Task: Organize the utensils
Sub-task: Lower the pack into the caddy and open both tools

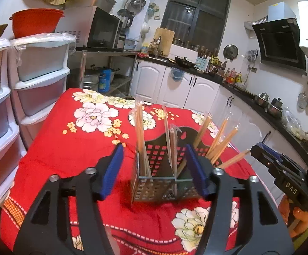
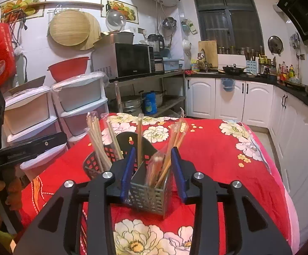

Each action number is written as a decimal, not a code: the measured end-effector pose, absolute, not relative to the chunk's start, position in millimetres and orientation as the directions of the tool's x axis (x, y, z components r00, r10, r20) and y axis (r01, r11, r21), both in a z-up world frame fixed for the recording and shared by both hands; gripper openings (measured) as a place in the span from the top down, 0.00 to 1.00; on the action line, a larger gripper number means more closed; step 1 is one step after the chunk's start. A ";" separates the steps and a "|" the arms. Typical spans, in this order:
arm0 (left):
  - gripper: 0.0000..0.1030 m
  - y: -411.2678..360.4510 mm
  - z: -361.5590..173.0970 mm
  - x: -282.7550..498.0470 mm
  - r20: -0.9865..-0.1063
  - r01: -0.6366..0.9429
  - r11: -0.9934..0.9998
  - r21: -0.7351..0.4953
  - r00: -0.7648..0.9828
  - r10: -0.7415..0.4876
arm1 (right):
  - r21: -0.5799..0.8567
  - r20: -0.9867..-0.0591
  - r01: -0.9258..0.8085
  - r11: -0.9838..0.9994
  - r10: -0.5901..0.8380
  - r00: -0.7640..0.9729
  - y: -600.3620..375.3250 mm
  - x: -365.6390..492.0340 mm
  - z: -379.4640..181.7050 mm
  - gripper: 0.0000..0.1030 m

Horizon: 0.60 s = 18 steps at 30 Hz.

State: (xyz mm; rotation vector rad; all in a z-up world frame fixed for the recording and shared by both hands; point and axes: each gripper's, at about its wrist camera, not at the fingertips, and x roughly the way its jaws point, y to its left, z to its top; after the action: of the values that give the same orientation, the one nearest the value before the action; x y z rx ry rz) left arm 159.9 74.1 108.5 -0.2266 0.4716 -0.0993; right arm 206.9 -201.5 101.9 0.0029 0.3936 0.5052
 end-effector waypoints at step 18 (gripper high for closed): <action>0.11 71.4 84.6 109.2 -0.470 0.052 0.970 -0.238 0.868 -0.161 | 0.102 -0.378 -0.471 0.876 0.472 0.797 -215.6 147.4 79.5 0.23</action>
State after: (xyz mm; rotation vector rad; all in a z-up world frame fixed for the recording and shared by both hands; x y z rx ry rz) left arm 109.2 71.4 84.6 -0.2218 0.5083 -0.1123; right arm 147.4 -215.6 79.5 0.0030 0.4062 0.5062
